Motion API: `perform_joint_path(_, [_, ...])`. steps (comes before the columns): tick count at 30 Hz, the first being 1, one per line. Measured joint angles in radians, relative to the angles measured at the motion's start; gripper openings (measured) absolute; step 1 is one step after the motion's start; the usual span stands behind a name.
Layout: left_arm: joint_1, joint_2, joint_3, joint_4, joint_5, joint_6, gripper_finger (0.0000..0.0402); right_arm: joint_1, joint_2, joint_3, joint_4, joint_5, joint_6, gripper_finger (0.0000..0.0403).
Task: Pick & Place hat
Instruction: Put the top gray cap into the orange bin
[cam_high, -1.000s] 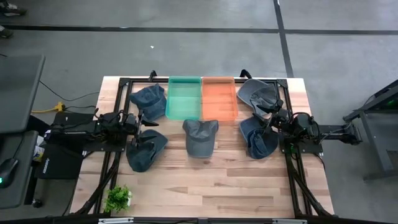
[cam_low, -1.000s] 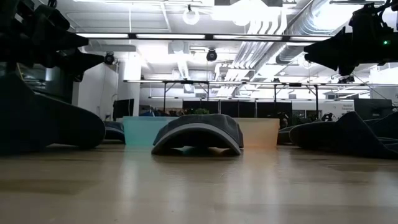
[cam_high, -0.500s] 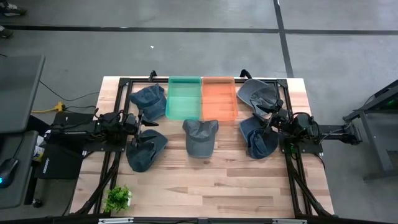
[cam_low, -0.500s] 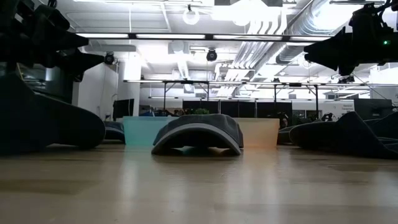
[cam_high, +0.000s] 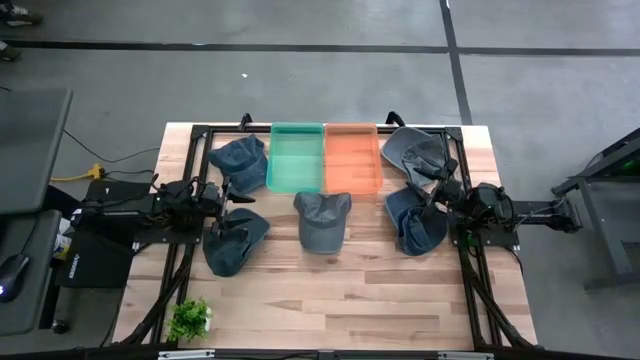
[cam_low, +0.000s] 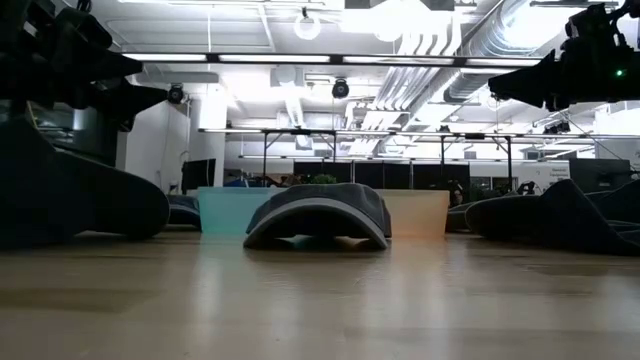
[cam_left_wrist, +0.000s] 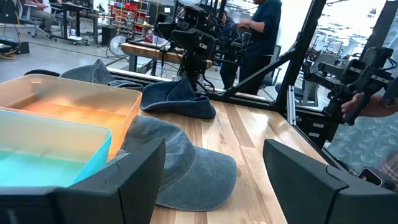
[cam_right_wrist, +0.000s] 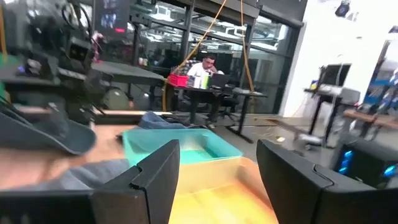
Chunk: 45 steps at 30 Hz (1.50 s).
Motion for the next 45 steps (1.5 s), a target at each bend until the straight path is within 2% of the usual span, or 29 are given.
perform_joint_path(5, [0.0, 0.0, 0.0, 0.0, 0.0, 0.0, 0.0269, 0.0, 0.0, 0.0, 0.0, -0.015, 0.134, 0.0209])
perform_joint_path(10, [0.0, 0.0, 0.0, 0.0, 0.0, 0.0, 0.0269, 0.0, 0.0, 0.0, -0.001, -0.044, 0.374, 0.0209])
perform_joint_path(16, [0.0, 0.0, 0.0, 0.0, 0.0, 0.0, 0.0269, 0.0, 0.0, 0.0, 0.005, -0.064, 0.552, 0.0209])
perform_joint_path(23, [0.0, 0.0, 0.0, 0.0, 0.0, 0.0, 0.0269, 0.0, 0.0, 0.0, 0.005, -0.07, 0.542, 0.0209])
perform_joint_path(31, [0.0, 0.0, 0.0, 0.0, 0.0, 0.0, 0.0269, 0.0, 0.001, 0.034, -0.043, -0.138, 0.491, 0.0209])
perform_joint_path(37, [0.0, 0.0, 0.0, 0.0, 0.0, 0.0, 0.0269, 0.0, 0.002, 0.087, -0.202, -0.084, 0.489, 0.0209])
perform_joint_path(45, [0.0, 0.0, 0.0, 0.0, 0.0, 0.0, 0.0269, 0.0, 0.019, 0.131, -0.336, 0.073, 0.516, 0.0209])
